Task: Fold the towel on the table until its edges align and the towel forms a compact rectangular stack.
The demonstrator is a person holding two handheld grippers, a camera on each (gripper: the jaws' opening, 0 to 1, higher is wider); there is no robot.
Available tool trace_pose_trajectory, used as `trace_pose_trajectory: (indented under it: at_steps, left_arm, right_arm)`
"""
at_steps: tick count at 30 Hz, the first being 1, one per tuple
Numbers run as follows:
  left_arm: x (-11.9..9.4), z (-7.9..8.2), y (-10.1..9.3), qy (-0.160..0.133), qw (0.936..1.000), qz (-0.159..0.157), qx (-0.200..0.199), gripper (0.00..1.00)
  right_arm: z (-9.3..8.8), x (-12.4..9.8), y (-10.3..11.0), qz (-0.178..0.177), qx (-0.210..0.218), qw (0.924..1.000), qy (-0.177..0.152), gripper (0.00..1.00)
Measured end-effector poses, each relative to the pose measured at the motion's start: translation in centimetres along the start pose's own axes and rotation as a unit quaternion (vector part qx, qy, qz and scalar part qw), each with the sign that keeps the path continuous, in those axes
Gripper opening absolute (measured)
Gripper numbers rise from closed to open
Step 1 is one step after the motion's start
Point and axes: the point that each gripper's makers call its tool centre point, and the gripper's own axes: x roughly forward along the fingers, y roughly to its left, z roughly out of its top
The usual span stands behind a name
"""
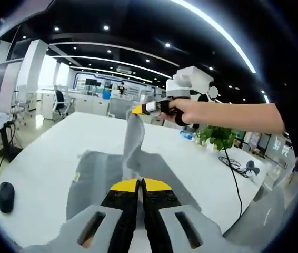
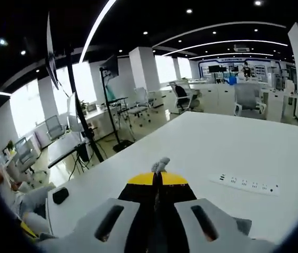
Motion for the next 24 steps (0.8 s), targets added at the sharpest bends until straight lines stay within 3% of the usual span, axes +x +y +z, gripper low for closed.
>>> trace_pose_trajectory:
  at_steps: [4, 11, 13, 24]
  left_arm:
    - [-0.1, -0.8, 0.9, 0.003, 0.9997, 0.014, -0.02, 0.03]
    - [0.1, -1.9, 2.3, 0.013, 0.9994, 0.032, 0.003, 0.03]
    - [-0.1, -2.3, 3.4, 0.015, 0.9979, 0.062, -0.001, 0.02]
    - [0.4, -4.6, 5.7, 0.02, 0.994, 0.106, -0.02, 0.02]
  right_arm:
    - [-0.7, 1.3, 0.3, 0.0, 0.007, 1.0, 0.007, 0.0]
    - [-2.3, 3.7, 1.1, 0.0, 0.002, 0.9998, 0.02, 0.0]
    - [-2.7, 4.6, 0.9, 0.002, 0.003, 0.9997, 0.024, 0.0]
    - [-5.3, 8.9, 0.9, 0.01, -0.026, 0.9978, 0.06, 0.0]
